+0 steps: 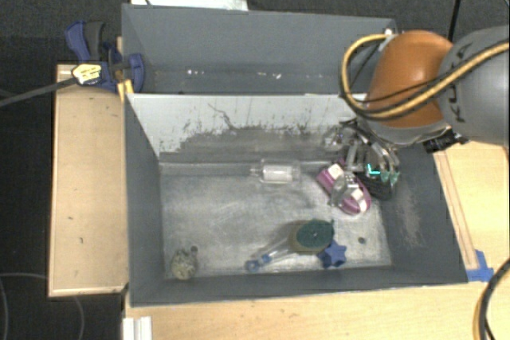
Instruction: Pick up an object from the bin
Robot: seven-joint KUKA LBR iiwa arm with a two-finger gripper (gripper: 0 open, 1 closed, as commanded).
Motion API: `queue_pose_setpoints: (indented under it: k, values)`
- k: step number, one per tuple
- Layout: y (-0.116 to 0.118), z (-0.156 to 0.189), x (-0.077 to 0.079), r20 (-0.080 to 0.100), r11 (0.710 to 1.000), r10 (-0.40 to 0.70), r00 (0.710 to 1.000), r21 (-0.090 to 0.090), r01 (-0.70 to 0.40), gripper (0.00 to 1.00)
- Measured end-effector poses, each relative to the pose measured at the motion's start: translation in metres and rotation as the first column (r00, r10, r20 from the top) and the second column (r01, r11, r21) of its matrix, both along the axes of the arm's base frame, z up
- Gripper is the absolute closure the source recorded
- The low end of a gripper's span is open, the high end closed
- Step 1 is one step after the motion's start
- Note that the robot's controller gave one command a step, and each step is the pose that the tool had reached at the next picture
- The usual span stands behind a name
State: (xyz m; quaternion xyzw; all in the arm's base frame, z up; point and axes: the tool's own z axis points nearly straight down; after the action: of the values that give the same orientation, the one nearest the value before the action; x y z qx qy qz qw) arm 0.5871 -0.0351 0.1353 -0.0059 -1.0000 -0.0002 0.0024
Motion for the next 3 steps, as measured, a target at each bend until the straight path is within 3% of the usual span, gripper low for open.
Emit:
queue_pose_setpoints:
  k: [1, 2, 3]
  values:
    - [0.006, -0.021, -0.063, 0.002, 0.986, 0.164, 0.986, 0.000, -0.164, 0.00]
    - [0.035, -0.044, -0.082, 0.011, 0.960, 0.280, 0.960, -0.003, -0.280, 0.00]
    - [0.100, -0.014, -0.073, 0.012, 0.914, 0.405, 0.914, 0.001, -0.406, 0.00]
